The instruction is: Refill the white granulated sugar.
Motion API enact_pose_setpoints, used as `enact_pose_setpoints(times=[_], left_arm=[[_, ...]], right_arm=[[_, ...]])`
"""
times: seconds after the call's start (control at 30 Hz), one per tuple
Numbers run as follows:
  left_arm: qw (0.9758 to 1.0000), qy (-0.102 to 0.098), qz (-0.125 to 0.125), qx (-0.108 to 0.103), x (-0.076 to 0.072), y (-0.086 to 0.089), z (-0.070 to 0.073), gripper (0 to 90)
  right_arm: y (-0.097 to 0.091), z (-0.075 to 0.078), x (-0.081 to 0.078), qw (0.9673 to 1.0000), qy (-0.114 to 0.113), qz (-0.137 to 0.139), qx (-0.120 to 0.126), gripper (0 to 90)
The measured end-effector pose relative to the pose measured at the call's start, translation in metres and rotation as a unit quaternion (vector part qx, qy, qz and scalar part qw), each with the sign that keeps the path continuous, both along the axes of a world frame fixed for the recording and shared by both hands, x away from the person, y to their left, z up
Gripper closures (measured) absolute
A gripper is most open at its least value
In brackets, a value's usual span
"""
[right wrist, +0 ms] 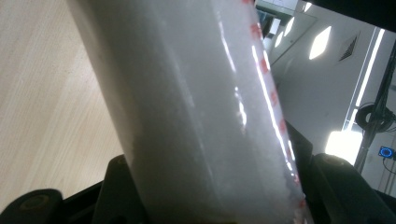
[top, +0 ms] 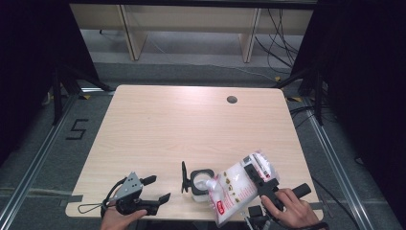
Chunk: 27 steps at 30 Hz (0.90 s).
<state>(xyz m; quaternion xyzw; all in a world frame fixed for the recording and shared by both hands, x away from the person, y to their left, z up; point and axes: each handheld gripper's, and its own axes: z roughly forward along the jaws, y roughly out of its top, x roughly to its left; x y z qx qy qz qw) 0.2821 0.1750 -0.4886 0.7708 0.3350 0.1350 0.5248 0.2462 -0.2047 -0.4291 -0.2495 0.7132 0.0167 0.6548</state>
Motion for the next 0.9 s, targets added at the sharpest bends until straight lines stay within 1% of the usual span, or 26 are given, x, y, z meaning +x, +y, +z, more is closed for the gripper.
enact_pose_setpoints(times=[0.03, 0.07, 0.1, 0.13, 0.17, 0.2, 0.23, 0.27, 0.3, 0.37, 0.43, 0.47, 0.5, 0.57, 0.6, 0.67, 0.73, 0.8, 0.83, 0.87, 0.9], left_arm=[[1.0000, 0.004, 0.004, 0.006, -0.0007, 0.0003, 0.0008, 18.8], [1.0000, 0.007, 0.007, 0.001, -0.0012, -0.0002, 0.0004, 18.8], [1.0000, 0.003, 0.004, -0.004, -0.0004, -0.0004, -0.0003, 18.8], [1.0000, 0.004, 0.005, 0.005, -0.0009, 0.0002, 0.0008, 18.8], [1.0000, 0.000, 0.001, 0.008, -0.0002, 0.0007, 0.0009, 18.8], [1.0000, 0.003, 0.004, 0.006, -0.0007, 0.0004, 0.0008, 18.8], [1.0000, 0.001, 0.002, 0.001, -0.0003, 0.0000, 0.0001, 18.8], [1.0000, 0.006, 0.007, 0.002, -0.0011, -0.0002, 0.0005, 18.8], [0.9999, 0.006, 0.007, 0.003, -0.0012, 0.0000, 0.0007, 18.8], [1.0000, 0.003, 0.003, -0.003, -0.0003, -0.0005, -0.0003, 18.8], [1.0000, -0.003, -0.002, 0.004, 0.0002, 0.0005, 0.0003, 18.8], [1.0000, -0.002, -0.001, 0.003, 0.0002, 0.0003, 0.0002, 18.8], [1.0000, 0.006, 0.006, 0.004, -0.0010, 0.0001, 0.0009, 18.8], [1.0000, 0.001, 0.000, -0.001, 0.0000, -0.0001, -0.0002, 18.8], [1.0000, 0.004, 0.005, -0.003, -0.0005, -0.0005, -0.0003, 18.8], [1.0000, 0.004, 0.004, -0.004, -0.0005, -0.0005, -0.0002, 18.8], [1.0000, 0.000, 0.001, 0.001, -0.0002, 0.0000, 0.0000, 18.8], [1.0000, 0.002, 0.003, -0.002, -0.0003, -0.0003, -0.0001, 18.8], [1.0000, 0.000, 0.001, 0.000, -0.0001, -0.0001, 0.0000, 18.8], [1.0000, 0.000, 0.001, 0.001, -0.0002, 0.0000, 0.0001, 18.8], [1.0000, 0.005, 0.004, -0.004, -0.0006, -0.0007, -0.0003, 18.8]], right_arm=[[-0.0005, -0.0005, -0.0004, 1.0000, 0.001, -0.003, 0.005, 50.5], [-0.0006, -0.0006, -0.0004, 1.0000, 0.001, -0.004, 0.007, 50.5], [-0.0005, 0.0000, -0.0002, 1.0000, -0.001, -0.003, 0.002, 50.5], [-0.0001, 0.0003, 0.0003, 1.0000, 0.000, 0.000, -0.003, 50.5], [0.0001, 0.0008, 0.0006, 1.0000, -0.002, 0.002, -0.007, 50.5], [-0.0004, -0.0001, -0.0001, 1.0000, 0.000, -0.002, 0.001, 50.6], [0.0001, 0.0009, 0.0008, 1.0000, -0.002, 0.003, -0.008, 50.6], [0.0001, 0.0008, 0.0007, 1.0000, -0.004, 0.003, -0.008, 50.6], [0.0001, 0.0004, 0.0004, 1.0000, -0.004, 0.002, -0.008, 50.6], [0.0002, 0.0006, 0.0002, 1.0000, -0.004, 0.002, -0.008, 50.7], [0.0002, 0.0008, 0.0003, 1.0000, -0.004, 0.002, -0.008, 50.7], [0.0000, 0.0005, 0.0003, 1.0000, -0.004, 0.002, -0.008, 50.7], [-0.0001, 0.0003, 0.0003, 1.0000, -0.004, 0.002, -0.007, 50.7], [0.0000, 0.0006, 0.0005, 1.0000, -0.004, 0.002, -0.008, 50.7], [0.0000, 0.0007, 0.0004, 1.0000, -0.005, 0.002, -0.008, 50.7], [0.0001, 0.0007, 0.0002, 1.0000, -0.004, 0.002, -0.008, 50.7], [0.0001, 0.0007, 0.0003, 0.9999, -0.005, 0.002, -0.009, 50.7], [0.0003, 0.0007, -0.0001, 0.9999, -0.006, 0.002, -0.010, 50.8], [-0.0002, -0.0004, -0.0002, 1.0000, -0.003, -0.001, -0.003, 50.8], [0.0004, 0.0010, -0.0009, 0.9999, -0.008, 0.002, -0.012, 50.9], [0.0011, 0.0019, -0.0012, 0.9997, -0.015, 0.008, -0.016, 50.9]])
